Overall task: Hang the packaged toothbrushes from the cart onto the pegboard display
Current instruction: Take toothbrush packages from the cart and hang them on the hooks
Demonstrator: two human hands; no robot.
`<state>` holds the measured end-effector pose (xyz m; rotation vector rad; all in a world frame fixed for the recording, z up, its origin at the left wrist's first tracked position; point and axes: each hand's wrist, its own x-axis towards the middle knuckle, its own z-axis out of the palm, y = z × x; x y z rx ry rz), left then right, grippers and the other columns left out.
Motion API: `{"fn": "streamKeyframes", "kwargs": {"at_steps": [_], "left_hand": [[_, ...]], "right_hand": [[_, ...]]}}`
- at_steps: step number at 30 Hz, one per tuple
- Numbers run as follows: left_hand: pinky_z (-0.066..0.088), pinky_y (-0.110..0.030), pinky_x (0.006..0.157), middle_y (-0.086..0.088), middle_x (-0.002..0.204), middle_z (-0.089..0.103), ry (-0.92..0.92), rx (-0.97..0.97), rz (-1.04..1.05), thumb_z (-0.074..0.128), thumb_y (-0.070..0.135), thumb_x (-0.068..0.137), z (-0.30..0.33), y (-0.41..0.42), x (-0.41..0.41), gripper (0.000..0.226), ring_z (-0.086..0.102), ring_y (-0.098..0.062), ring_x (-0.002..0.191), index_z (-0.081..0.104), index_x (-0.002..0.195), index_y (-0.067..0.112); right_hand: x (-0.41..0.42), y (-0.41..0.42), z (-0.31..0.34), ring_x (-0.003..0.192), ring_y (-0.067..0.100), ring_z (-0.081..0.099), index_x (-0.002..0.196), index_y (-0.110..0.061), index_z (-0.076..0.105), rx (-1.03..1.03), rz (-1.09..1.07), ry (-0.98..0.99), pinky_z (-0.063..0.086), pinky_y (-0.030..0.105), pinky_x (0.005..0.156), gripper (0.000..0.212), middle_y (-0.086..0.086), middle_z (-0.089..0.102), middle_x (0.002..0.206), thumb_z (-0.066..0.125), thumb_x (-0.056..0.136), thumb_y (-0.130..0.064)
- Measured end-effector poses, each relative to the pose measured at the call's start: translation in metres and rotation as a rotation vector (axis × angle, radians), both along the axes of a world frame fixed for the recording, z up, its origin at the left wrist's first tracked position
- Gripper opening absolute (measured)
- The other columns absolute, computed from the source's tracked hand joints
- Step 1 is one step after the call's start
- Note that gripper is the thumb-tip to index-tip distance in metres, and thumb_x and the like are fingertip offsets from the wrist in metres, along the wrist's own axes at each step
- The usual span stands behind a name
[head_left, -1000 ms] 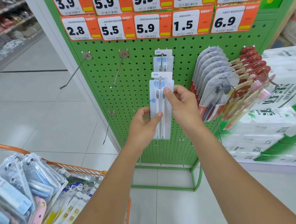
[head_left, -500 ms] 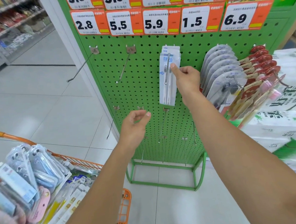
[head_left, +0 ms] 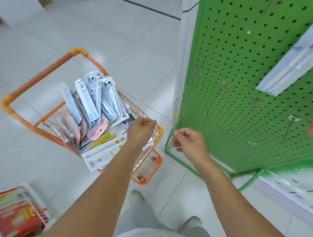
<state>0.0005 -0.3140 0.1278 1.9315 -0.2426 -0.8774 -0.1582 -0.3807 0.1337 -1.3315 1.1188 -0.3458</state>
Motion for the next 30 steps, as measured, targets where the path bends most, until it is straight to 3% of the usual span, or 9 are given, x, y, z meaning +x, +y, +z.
{"fn": "streamKeyframes", "kwargs": {"at_steps": [4, 6, 8, 11, 15, 17, 23, 27, 30], "left_hand": [[0.055, -0.035, 0.071, -0.002, 0.083, 0.072, -0.015, 0.024, 0.248, 0.069, 0.032, 0.079, -0.021, 0.045, 0.078, 0.011, 0.069, -0.024, 0.081, 0.069, 0.083, 0.021], [0.058, -0.039, 0.076, -0.001, 0.083, 0.072, -0.056, 0.030, 0.343, 0.070, 0.033, 0.078, -0.028, 0.061, 0.114, 0.012, 0.071, -0.026, 0.086, 0.067, 0.082, 0.022], [0.055, -0.034, 0.078, 0.002, 0.086, 0.070, -0.128, 0.038, 0.385, 0.072, 0.030, 0.080, -0.028, 0.078, 0.151, 0.015, 0.070, -0.024, 0.089, 0.068, 0.088, 0.018], [0.039, -0.021, 0.077, 0.004, 0.095, 0.064, -0.266, 0.082, 0.385, 0.070, 0.021, 0.087, -0.021, 0.097, 0.199, 0.023, 0.061, -0.017, 0.090, 0.064, 0.108, 0.013], [0.038, -0.025, 0.085, -0.007, 0.126, 0.061, -0.347, 0.188, 0.338, 0.070, 0.029, 0.090, -0.025, 0.114, 0.265, 0.052, 0.059, -0.025, 0.113, 0.052, 0.134, 0.008], [0.041, -0.031, 0.091, -0.011, 0.137, 0.056, -0.347, 0.289, 0.253, 0.069, 0.036, 0.090, -0.032, 0.115, 0.291, 0.063, 0.055, -0.029, 0.124, 0.046, 0.141, 0.006], [0.050, -0.039, 0.092, -0.010, 0.132, 0.057, -0.294, 0.377, 0.107, 0.074, 0.043, 0.082, -0.070, 0.098, 0.321, 0.069, 0.054, -0.031, 0.124, 0.047, 0.134, 0.007], [0.044, -0.042, 0.097, -0.012, 0.139, 0.042, -0.343, 0.485, 0.078, 0.075, 0.041, 0.080, -0.085, 0.087, 0.323, 0.073, 0.044, -0.033, 0.129, 0.042, 0.137, 0.008], [0.048, -0.044, 0.094, -0.012, 0.133, 0.043, -0.368, 0.514, 0.073, 0.071, 0.038, 0.080, -0.089, 0.085, 0.326, 0.057, 0.046, -0.034, 0.122, 0.053, 0.125, 0.007]], "right_hand": [[0.074, 0.014, -0.009, 0.077, 0.028, 0.070, 0.094, -0.006, 0.071, -0.071, 0.239, 0.064, 0.059, 0.038, 0.076, 0.010, 0.018, 0.074, 0.092, 0.067, 0.094, -0.015], [0.116, 0.017, -0.009, 0.083, 0.032, 0.071, 0.091, -0.011, 0.071, -0.117, 0.323, 0.102, 0.058, 0.045, 0.079, 0.013, 0.013, 0.074, 0.088, 0.072, 0.089, -0.024], [0.168, 0.024, -0.011, 0.076, 0.029, 0.071, 0.084, -0.019, 0.071, -0.171, 0.356, 0.125, 0.057, 0.048, 0.076, 0.017, 0.006, 0.072, 0.078, 0.075, 0.080, -0.035], [0.242, 0.042, -0.012, 0.072, 0.022, 0.066, 0.087, -0.016, 0.070, -0.251, 0.402, 0.114, 0.055, 0.042, 0.072, 0.013, 0.006, 0.070, 0.078, 0.077, 0.085, -0.027], [0.320, 0.062, -0.022, 0.105, 0.022, 0.065, 0.122, -0.006, 0.066, -0.363, 0.490, 0.177, 0.050, 0.033, 0.093, 0.039, 0.010, 0.069, 0.111, 0.073, 0.091, -0.029], [0.345, 0.066, -0.029, 0.118, 0.024, 0.060, 0.137, -0.005, 0.055, -0.385, 0.514, 0.253, 0.044, 0.030, 0.095, 0.053, 0.010, 0.063, 0.127, 0.070, 0.094, -0.032], [0.390, 0.061, -0.054, 0.130, 0.029, 0.050, 0.145, -0.006, 0.042, -0.492, 0.555, 0.440, 0.042, 0.036, 0.098, 0.059, 0.013, 0.050, 0.144, 0.066, 0.097, -0.032], [0.401, 0.056, -0.067, 0.133, 0.029, 0.049, 0.148, -0.008, 0.039, -0.528, 0.603, 0.493, 0.041, 0.035, 0.101, 0.062, 0.011, 0.047, 0.146, 0.065, 0.097, -0.033], [0.406, 0.060, -0.074, 0.125, 0.029, 0.053, 0.143, -0.010, 0.044, -0.602, 0.652, 0.484, 0.043, 0.036, 0.094, 0.054, 0.011, 0.048, 0.140, 0.063, 0.098, -0.033]]}}
